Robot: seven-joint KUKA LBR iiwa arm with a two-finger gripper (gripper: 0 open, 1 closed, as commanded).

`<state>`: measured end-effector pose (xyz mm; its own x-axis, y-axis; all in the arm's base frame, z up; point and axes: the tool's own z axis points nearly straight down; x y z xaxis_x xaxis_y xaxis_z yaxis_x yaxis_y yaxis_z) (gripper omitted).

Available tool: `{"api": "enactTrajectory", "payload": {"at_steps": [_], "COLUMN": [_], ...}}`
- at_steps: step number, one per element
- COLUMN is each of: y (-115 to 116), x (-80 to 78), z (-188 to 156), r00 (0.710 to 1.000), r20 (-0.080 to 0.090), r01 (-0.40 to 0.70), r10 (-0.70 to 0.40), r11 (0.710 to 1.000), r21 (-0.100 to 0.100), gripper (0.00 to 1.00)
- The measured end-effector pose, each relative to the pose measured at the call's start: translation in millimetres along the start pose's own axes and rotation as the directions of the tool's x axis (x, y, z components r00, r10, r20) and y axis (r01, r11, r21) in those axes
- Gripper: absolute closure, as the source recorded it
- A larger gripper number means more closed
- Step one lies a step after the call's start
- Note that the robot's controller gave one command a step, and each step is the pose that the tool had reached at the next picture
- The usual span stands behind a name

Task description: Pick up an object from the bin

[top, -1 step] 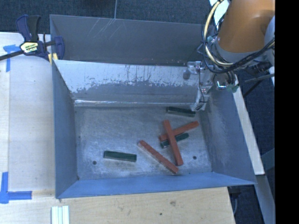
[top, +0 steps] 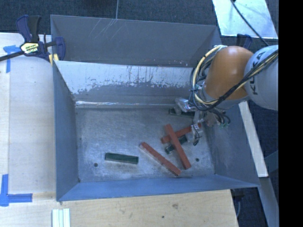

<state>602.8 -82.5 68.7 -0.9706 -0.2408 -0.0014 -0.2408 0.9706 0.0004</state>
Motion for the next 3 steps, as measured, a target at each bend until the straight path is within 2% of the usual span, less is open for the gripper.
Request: {"api": "enactTrajectory", "payload": {"at_steps": [1, 2, 3], "y": [-33, -29, -35], "x": [4.1, 11.2, 13.1], "z": [-34, -32, -1], "r00": [0.999, 0.999, 1.0], "r20": [0.006, 0.0, 0.003], "r01": [0.034, 0.033, 0.013], "r10": [-0.034, -0.033, -0.013], "r11": [0.999, 0.999, 1.0], "r21": [0.005, 0.001, 0.0], "gripper": [0.0, 0.0, 0.0]}}
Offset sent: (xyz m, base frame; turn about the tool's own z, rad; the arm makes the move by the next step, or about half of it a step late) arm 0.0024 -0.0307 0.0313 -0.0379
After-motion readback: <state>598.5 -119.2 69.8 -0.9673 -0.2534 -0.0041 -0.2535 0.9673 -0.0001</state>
